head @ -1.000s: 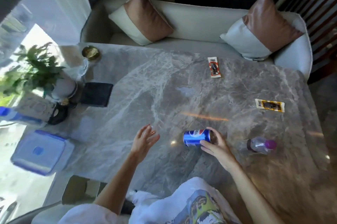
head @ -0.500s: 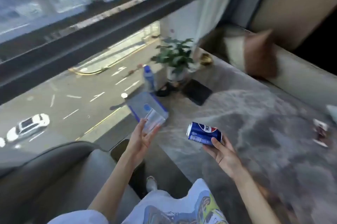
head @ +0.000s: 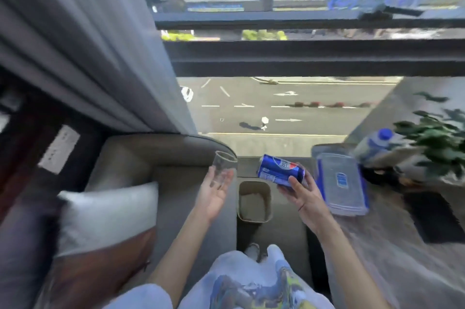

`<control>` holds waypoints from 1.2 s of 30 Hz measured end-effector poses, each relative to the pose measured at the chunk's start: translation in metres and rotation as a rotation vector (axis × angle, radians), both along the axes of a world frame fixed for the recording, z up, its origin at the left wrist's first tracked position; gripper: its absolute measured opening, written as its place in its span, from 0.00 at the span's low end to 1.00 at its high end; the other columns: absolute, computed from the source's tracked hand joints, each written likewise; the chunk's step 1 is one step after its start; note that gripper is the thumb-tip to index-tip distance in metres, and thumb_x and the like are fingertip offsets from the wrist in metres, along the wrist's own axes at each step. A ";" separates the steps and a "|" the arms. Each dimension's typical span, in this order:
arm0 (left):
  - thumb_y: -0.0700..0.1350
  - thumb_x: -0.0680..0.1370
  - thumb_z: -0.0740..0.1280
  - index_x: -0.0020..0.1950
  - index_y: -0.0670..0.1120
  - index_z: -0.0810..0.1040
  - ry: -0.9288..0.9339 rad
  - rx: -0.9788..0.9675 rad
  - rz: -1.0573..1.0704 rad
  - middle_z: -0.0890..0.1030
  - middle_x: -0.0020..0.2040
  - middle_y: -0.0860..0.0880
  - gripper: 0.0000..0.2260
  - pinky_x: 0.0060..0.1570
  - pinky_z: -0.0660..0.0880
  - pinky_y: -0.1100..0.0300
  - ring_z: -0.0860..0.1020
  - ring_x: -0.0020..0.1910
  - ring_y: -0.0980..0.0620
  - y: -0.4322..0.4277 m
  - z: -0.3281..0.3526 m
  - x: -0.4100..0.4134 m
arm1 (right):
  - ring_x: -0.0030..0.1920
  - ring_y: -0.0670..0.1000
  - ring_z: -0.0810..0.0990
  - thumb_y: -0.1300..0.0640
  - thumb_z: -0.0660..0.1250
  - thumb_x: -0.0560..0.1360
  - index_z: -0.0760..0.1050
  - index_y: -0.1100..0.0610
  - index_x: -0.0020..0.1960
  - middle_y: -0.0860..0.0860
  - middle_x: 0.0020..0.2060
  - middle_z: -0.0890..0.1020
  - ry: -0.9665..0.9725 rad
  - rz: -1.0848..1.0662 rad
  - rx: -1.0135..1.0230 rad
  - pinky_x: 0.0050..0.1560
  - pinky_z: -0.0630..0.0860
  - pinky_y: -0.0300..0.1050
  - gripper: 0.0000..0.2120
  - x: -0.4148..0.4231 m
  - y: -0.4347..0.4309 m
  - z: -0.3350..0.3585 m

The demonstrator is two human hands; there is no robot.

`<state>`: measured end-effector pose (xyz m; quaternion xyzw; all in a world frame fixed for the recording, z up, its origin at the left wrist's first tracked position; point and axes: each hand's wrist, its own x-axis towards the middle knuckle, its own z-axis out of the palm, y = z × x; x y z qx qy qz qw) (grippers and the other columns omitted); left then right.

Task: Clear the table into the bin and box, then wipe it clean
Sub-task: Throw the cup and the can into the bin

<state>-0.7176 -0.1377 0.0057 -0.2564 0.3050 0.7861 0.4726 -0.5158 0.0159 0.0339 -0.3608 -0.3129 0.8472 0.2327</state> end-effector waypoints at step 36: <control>0.51 0.79 0.63 0.70 0.36 0.68 -0.287 -0.575 0.086 0.73 0.61 0.39 0.25 0.70 0.67 0.52 0.72 0.63 0.48 0.175 -0.638 0.017 | 0.64 0.55 0.76 0.55 0.70 0.74 0.62 0.58 0.73 0.59 0.66 0.74 -0.347 -0.613 -0.791 0.42 0.82 0.44 0.31 -0.091 0.066 -0.668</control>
